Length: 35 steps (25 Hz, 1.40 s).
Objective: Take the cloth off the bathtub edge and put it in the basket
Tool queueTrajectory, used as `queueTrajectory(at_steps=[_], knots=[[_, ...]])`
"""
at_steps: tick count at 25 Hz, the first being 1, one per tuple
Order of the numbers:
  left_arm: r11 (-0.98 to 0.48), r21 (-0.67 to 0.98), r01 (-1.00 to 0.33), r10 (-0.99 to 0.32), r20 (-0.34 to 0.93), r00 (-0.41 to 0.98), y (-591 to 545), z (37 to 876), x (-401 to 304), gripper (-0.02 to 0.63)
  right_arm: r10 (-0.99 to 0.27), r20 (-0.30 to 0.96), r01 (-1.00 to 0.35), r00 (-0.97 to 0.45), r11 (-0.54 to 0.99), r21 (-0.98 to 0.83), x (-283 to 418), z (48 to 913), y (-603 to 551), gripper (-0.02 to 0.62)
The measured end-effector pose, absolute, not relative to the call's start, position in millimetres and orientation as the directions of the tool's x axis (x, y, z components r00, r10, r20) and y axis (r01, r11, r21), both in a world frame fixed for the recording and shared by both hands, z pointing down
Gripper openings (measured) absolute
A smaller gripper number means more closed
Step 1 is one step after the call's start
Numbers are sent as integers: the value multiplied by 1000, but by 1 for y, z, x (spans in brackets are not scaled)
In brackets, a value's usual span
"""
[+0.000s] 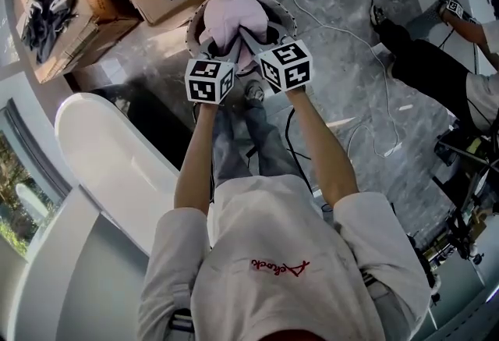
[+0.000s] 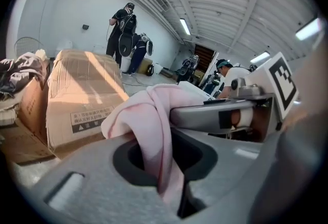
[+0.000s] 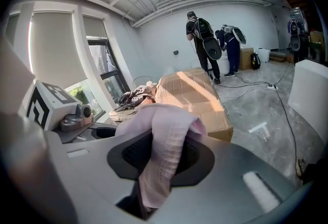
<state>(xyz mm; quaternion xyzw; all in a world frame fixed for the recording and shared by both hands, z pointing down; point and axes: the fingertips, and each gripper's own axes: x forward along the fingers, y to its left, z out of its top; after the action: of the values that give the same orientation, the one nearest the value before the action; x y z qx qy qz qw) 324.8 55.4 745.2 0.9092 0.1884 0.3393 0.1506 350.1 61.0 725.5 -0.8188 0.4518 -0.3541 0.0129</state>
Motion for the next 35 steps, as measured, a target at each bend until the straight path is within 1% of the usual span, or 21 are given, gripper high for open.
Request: queueTrajectory(at_steps=[3, 4, 5, 6, 7, 8, 9, 10, 12, 14, 16, 19, 21, 23, 24, 26, 27, 28, 30, 31, 35], knots=[[-879, 424, 220, 454, 600, 658, 55, 774, 321, 75, -715, 622, -707, 319, -617, -346, 348, 756, 64, 114], [-880, 429, 206, 453, 624, 636, 54, 785, 318, 91, -688, 652, -692, 318, -639, -336, 348, 767, 68, 131], [-882, 432, 185, 449, 655, 608, 53, 797, 314, 131, -652, 688, -671, 320, -668, -321, 348, 780, 74, 171], [-886, 435, 159, 442, 690, 573, 51, 810, 309, 240, -612, 723, -648, 321, -699, -303, 348, 792, 81, 247], [-889, 438, 130, 435, 723, 537, 48, 823, 304, 379, -575, 754, -627, 318, -724, -287, 349, 804, 88, 334], [-893, 438, 100, 424, 751, 506, 44, 835, 298, 460, -544, 778, -613, 314, -742, -272, 349, 813, 94, 358], [-899, 432, 73, 410, 771, 487, 39, 844, 292, 479, -520, 794, -604, 314, -755, -256, 349, 820, 101, 378], [-906, 420, 52, 392, 786, 478, 34, 850, 287, 480, -504, 803, -598, 318, -764, -243, 350, 825, 107, 391], [-919, 394, 24, 355, 799, 486, 25, 854, 282, 482, -496, 805, -588, 326, -773, -239, 351, 828, 115, 393], [-922, 387, 16, 338, 784, 521, 22, 848, 286, 481, -507, 793, -583, 338, -774, -247, 355, 826, 116, 389], [-921, 388, 29, 340, 765, 547, 25, 842, 292, 463, -519, 779, -591, 352, -769, -246, 357, 821, 113, 357], [-921, 386, 49, 343, 747, 570, 28, 833, 298, 386, -538, 765, -602, 354, -757, -254, 359, 815, 107, 328], [-924, 378, 64, 343, 739, 580, 30, 826, 301, 308, -546, 758, -605, 356, -753, -259, 360, 809, 106, 303], [-928, 364, 78, 338, 734, 589, 31, 819, 302, 251, -549, 752, -609, 365, -752, -254, 361, 803, 108, 224], [-930, 359, 84, 336, 731, 594, 31, 815, 302, 215, -548, 750, -610, 371, -752, -248, 360, 800, 110, 200], [-932, 352, 92, 332, 719, 611, 32, 805, 303, 132, -544, 744, -612, 387, -755, -234, 359, 795, 114, 118], [-933, 347, 99, 330, 709, 624, 32, 799, 304, 76, -542, 740, -612, 398, -758, -225, 359, 792, 115, 112], [-934, 340, 108, 328, 697, 637, 32, 793, 306, 9, -539, 735, -612, 411, -761, -216, 360, 789, 116, 91], [-938, 319, 136, 325, 677, 661, 34, 779, 311, 0, -536, 721, -609, 439, -768, -201, 362, 780, 118, 16], [-941, 305, 148, 322, 669, 670, 35, 772, 313, 0, -538, 712, -608, 451, -769, -197, 363, 774, 119, 5], [-950, 267, 163, 301, 637, 710, 35, 747, 322, 0, -560, 668, -617, 491, -764, -188, 367, 750, 116, 5]])
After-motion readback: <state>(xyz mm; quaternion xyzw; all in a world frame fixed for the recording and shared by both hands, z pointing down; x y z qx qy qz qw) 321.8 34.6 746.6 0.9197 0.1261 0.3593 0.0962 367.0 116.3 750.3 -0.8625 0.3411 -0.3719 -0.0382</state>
